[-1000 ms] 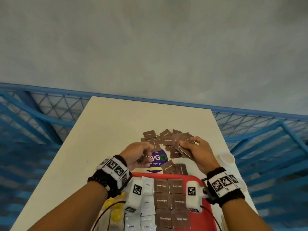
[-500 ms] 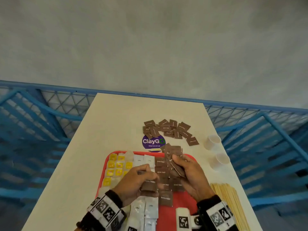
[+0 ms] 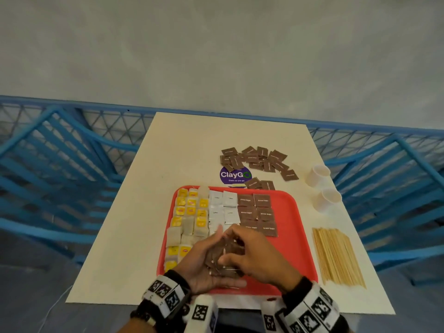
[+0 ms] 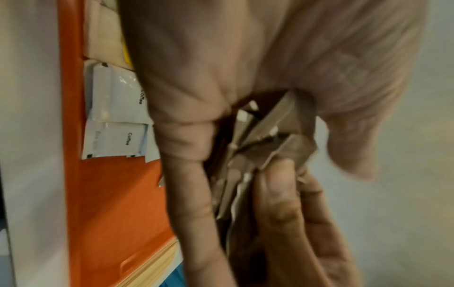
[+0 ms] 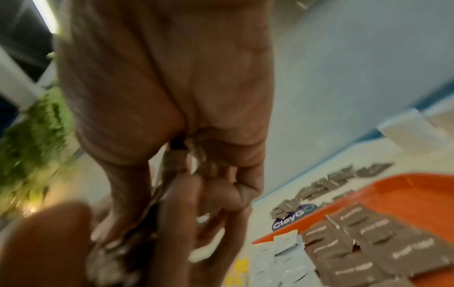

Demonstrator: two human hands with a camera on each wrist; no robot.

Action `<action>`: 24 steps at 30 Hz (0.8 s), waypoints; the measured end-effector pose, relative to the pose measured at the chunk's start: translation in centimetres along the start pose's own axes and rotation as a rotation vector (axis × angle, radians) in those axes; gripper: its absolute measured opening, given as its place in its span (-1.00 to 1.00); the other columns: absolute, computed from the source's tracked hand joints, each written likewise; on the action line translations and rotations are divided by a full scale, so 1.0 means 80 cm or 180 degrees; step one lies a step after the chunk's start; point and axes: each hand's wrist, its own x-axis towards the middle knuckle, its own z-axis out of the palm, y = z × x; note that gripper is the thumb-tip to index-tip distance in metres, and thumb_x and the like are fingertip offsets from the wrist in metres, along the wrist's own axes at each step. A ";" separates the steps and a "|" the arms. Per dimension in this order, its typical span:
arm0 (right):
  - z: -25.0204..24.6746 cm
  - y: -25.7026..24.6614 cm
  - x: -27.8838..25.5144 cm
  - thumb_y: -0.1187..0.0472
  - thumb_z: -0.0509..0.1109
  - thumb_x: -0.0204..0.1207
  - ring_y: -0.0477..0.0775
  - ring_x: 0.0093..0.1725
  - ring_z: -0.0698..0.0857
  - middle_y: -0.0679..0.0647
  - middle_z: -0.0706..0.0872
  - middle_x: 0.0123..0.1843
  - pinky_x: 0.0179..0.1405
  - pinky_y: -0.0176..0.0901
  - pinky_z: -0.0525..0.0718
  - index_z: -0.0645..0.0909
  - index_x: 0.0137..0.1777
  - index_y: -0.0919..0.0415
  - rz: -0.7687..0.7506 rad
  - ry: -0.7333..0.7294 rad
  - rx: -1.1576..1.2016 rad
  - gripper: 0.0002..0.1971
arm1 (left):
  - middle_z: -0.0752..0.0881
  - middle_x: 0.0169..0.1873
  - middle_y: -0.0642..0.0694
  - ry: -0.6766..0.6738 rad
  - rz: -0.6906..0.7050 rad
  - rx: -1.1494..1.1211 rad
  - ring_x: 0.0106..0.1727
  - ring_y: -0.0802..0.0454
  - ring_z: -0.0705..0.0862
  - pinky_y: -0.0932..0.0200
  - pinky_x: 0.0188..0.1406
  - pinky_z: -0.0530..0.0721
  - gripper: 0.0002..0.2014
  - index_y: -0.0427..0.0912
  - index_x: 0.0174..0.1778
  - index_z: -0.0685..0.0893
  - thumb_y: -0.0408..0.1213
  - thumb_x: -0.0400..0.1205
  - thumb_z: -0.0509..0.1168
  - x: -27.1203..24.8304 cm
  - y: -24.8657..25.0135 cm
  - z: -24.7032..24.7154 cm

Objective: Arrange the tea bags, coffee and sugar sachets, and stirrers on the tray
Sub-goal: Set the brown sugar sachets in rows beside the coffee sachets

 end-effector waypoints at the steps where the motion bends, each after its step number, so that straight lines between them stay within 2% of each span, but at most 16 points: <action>1: 0.005 0.005 0.001 -0.11 0.59 0.35 -0.14 -0.01 0.60 -0.10 0.58 0.06 0.02 -0.02 0.67 0.53 0.14 -0.09 -0.0084 0.0064 -0.0233 -0.58 | 0.79 -0.19 -0.32 0.0152 0.0051 0.0086 -0.25 -0.22 0.82 -0.22 -0.15 0.84 -0.53 -0.35 0.16 0.77 0.02 0.66 0.30 -0.001 0.000 0.001; 3: 0.010 0.013 0.002 -0.30 0.53 0.28 -0.18 0.03 0.51 -0.15 0.42 0.10 0.04 -0.10 0.63 0.44 0.18 -0.15 -0.0057 0.0338 -0.0391 -0.45 | 0.75 -0.36 -0.25 0.0406 0.0090 0.0163 -0.38 -0.11 0.78 -0.04 -0.35 0.84 -0.70 -0.37 0.03 0.80 -0.16 0.64 0.36 -0.001 -0.001 0.002; 5: 0.009 0.016 0.000 -0.35 0.55 0.20 -0.21 -0.02 0.47 -0.18 0.42 0.03 -0.09 -0.28 0.55 0.42 0.07 -0.12 0.0021 0.0754 -0.0352 -0.43 | 0.74 -0.38 -0.23 0.0557 0.0098 0.0164 -0.38 -0.08 0.77 0.07 -0.44 0.80 -0.73 -0.37 -0.01 0.80 -0.21 0.65 0.33 0.000 -0.001 0.002; 7: 0.009 0.014 -0.004 -0.27 0.61 0.20 -0.20 -0.19 0.49 -0.21 0.50 -0.16 -0.28 -0.34 0.43 0.46 -0.08 -0.07 0.0057 0.1096 -0.0147 -0.52 | 0.75 -0.27 -0.29 0.0652 0.0146 0.0117 -0.31 -0.12 0.78 0.14 -0.50 0.76 -0.73 -0.39 0.03 0.76 -0.22 0.64 0.34 0.001 -0.001 0.006; 9: 0.007 0.014 -0.009 -0.12 0.66 0.29 -0.16 -0.38 0.50 -0.13 0.58 -0.36 -0.39 -0.36 0.43 0.57 -0.16 -0.03 0.0150 0.1260 0.0325 -0.66 | 0.74 -0.20 -0.32 0.0713 0.0248 0.0057 -0.34 -0.11 0.76 0.19 -0.56 0.72 -0.74 -0.39 0.11 0.73 -0.27 0.63 0.35 0.003 0.000 0.011; 11: 0.001 0.016 -0.014 0.05 0.64 0.41 -0.11 -0.37 0.62 -0.01 0.72 -0.34 -0.38 -0.29 0.58 0.70 -0.14 0.05 0.0316 0.1288 0.1068 -0.82 | 0.72 -0.15 -0.34 0.0771 0.0399 0.0148 -0.38 -0.07 0.71 0.22 -0.61 0.67 -0.78 -0.32 0.12 0.70 -0.32 0.60 0.39 0.005 0.001 0.012; 13: -0.007 0.017 -0.021 0.20 0.60 0.46 -0.06 -0.36 0.67 0.06 0.78 -0.30 -0.41 -0.31 0.59 0.77 -0.12 0.18 0.0550 0.1227 0.1837 -0.91 | 0.71 -0.13 -0.34 0.0783 0.0563 0.0440 -0.39 -0.04 0.67 0.25 -0.65 0.62 -0.78 -0.28 0.10 0.67 -0.33 0.57 0.46 0.005 0.004 0.012; 16: -0.013 0.019 -0.030 0.24 0.57 0.48 0.01 -0.38 0.61 0.14 0.75 -0.32 -0.39 -0.21 0.57 0.79 -0.15 0.25 0.0745 0.1200 0.2531 -0.93 | 0.73 -0.28 -0.24 0.0750 0.0777 0.1118 -0.47 0.01 0.67 0.27 -0.72 0.53 -0.84 -0.26 -0.03 0.65 -0.26 0.61 0.45 -0.001 0.008 0.017; 18: -0.012 0.021 -0.033 0.22 0.52 0.53 0.06 -0.34 0.62 0.18 0.76 -0.32 -0.34 -0.12 0.58 0.79 -0.13 0.25 0.0689 0.1263 0.2614 -0.90 | 0.75 -0.30 -0.26 0.0804 0.0907 0.1477 -0.48 -0.02 0.68 0.31 -0.75 0.45 -0.82 -0.26 -0.06 0.65 -0.19 0.67 0.37 -0.005 0.010 0.021; 19: -0.011 0.022 -0.034 0.25 0.49 0.56 0.03 -0.34 0.64 0.17 0.76 -0.32 -0.33 -0.14 0.60 0.80 -0.10 0.24 0.0634 0.1329 0.2537 -0.92 | 0.75 -0.29 -0.27 0.0836 0.0975 0.1547 -0.49 -0.04 0.68 0.32 -0.76 0.43 -0.82 -0.26 -0.07 0.64 -0.18 0.68 0.34 -0.005 0.009 0.021; 21: -0.006 0.022 -0.036 0.33 0.47 0.58 -0.01 -0.35 0.68 0.11 0.79 -0.32 -0.31 -0.20 0.65 0.81 -0.04 0.17 0.0437 0.1539 0.2283 -0.90 | 0.74 -0.31 -0.26 0.0916 0.1098 0.1551 -0.52 -0.04 0.66 0.35 -0.78 0.39 -0.84 -0.24 -0.11 0.60 -0.21 0.69 0.33 -0.008 0.007 0.020; 24: -0.004 0.021 -0.037 0.35 0.48 0.57 0.06 -0.27 0.77 0.08 0.79 -0.31 -0.19 -0.15 0.75 0.78 -0.03 0.08 0.0201 0.1885 0.1893 -0.85 | 0.75 -0.28 -0.26 0.1055 0.1254 0.1561 -0.53 -0.01 0.63 0.34 -0.78 0.37 -0.85 -0.24 -0.08 0.60 -0.22 0.68 0.33 -0.011 0.005 0.019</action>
